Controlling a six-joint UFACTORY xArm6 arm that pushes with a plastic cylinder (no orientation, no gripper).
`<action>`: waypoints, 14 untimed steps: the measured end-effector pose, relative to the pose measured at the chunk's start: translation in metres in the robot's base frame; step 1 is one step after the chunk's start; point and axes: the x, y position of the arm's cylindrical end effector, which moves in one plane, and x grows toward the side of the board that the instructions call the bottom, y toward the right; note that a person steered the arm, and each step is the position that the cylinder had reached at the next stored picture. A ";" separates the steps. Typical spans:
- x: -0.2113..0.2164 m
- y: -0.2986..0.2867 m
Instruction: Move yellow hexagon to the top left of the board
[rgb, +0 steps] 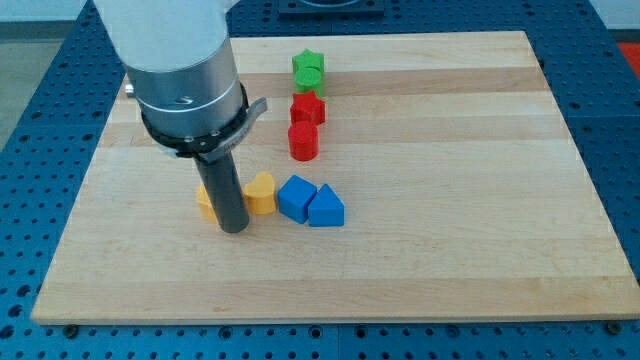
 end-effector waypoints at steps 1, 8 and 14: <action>0.000 -0.013; -0.091 -0.050; -0.116 -0.095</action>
